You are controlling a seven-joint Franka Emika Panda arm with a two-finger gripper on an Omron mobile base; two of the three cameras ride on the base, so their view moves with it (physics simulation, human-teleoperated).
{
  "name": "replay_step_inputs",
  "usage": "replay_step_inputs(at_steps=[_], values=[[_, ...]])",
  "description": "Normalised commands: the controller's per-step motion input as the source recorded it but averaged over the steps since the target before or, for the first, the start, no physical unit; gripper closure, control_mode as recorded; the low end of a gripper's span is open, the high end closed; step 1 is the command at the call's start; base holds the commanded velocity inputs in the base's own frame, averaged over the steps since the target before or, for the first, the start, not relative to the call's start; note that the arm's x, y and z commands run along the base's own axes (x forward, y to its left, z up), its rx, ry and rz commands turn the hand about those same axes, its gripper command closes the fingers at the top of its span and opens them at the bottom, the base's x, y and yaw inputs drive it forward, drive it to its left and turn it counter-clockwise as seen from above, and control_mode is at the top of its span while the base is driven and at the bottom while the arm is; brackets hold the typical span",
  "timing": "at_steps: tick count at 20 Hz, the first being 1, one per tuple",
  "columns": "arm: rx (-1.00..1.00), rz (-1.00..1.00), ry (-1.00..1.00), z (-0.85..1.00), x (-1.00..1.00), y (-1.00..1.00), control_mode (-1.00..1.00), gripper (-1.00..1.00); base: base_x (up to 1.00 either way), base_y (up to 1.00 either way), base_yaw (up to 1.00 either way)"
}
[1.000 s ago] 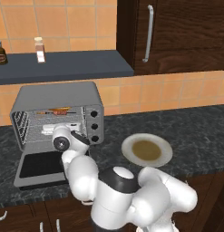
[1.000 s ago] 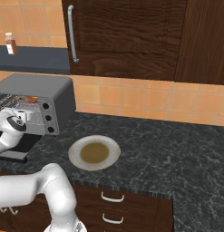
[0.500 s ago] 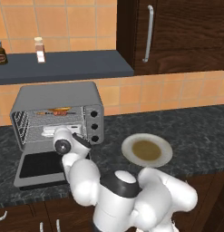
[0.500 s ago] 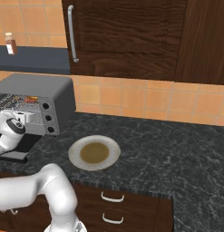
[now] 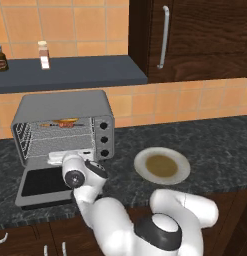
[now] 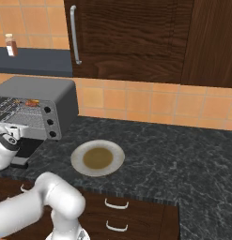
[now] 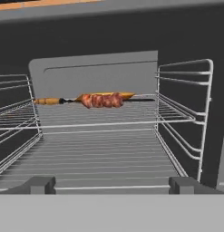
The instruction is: Pick up the kebab skewer and baguette bread, and place them inside the toaster oven. Close the toaster oven door and start by setting the timer.
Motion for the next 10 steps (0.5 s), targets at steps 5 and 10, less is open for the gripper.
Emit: replay_step_inputs(at_steps=[5, 10], values=[[0.00, 0.00, 0.07, 0.04, -0.56, 0.00, -1.00, -1.00, 0.00, 0.00, 0.00], [0.00, 0.00, 0.13, 0.03, -0.60, 0.06, -1.00, -1.00, 0.00, 0.00, 0.00]])
